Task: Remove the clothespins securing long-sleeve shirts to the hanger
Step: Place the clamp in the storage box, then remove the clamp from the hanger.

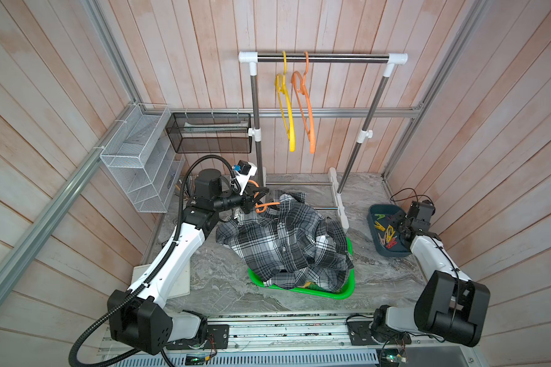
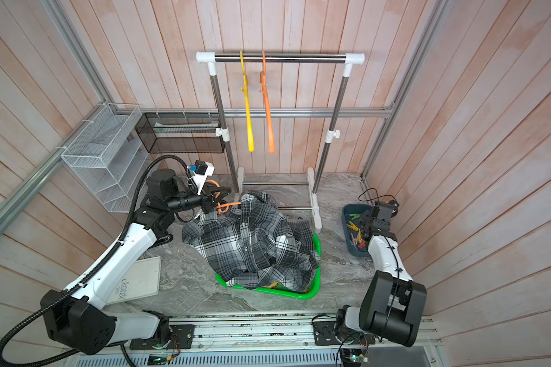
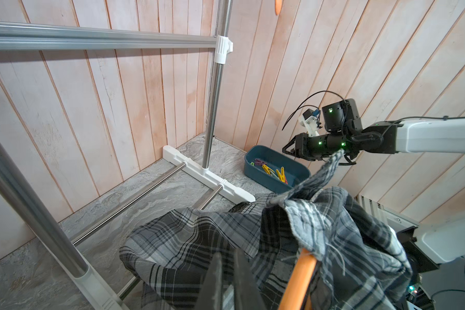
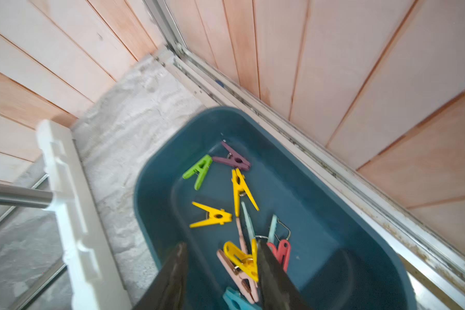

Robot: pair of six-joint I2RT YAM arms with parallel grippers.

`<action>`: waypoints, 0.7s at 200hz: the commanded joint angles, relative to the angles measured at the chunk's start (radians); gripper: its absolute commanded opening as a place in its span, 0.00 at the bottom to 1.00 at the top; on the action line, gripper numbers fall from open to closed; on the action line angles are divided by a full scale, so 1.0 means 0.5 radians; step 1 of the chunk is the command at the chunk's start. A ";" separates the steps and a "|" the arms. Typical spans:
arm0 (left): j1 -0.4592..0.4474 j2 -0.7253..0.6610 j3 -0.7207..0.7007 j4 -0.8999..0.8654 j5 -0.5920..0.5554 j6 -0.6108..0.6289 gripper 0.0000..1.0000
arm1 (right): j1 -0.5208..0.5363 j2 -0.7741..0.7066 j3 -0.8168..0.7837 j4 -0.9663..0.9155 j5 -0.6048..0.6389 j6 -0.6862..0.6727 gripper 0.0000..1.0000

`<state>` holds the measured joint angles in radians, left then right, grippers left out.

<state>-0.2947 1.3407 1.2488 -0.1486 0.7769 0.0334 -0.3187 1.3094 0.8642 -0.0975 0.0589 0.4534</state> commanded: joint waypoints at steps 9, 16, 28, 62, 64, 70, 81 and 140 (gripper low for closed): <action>0.008 -0.032 -0.025 0.073 0.005 -0.015 0.00 | -0.003 -0.391 0.111 0.029 -0.348 -0.058 0.50; 0.008 -0.034 -0.027 0.071 0.005 -0.009 0.00 | 0.010 -0.475 0.106 0.050 -0.538 -0.080 0.50; 0.007 -0.039 -0.033 0.067 0.005 0.002 0.00 | 0.055 -0.602 0.106 0.076 -0.881 -0.119 0.50; 0.007 -0.024 -0.034 0.073 0.045 0.012 0.00 | 0.595 -0.820 0.207 -0.029 -1.204 -0.437 0.54; 0.009 -0.025 -0.034 0.075 0.053 0.013 0.00 | 0.624 -0.825 0.218 -0.041 -1.213 -0.456 0.55; 0.007 -0.020 -0.033 0.076 0.071 0.010 0.00 | 0.715 -0.823 0.261 -0.080 -1.242 -0.504 0.56; 0.007 -0.016 -0.033 0.077 0.113 0.013 0.00 | 0.843 -0.778 0.358 -0.176 -1.351 -0.590 0.58; 0.007 -0.024 -0.019 0.024 0.186 0.064 0.00 | 1.464 -0.276 0.861 -0.666 -1.274 -1.059 0.58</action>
<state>-0.2947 1.3407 1.2423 -0.1421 0.8284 0.0498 0.3328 1.0840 1.2251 -0.2817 -0.5926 0.0582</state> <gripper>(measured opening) 0.097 0.582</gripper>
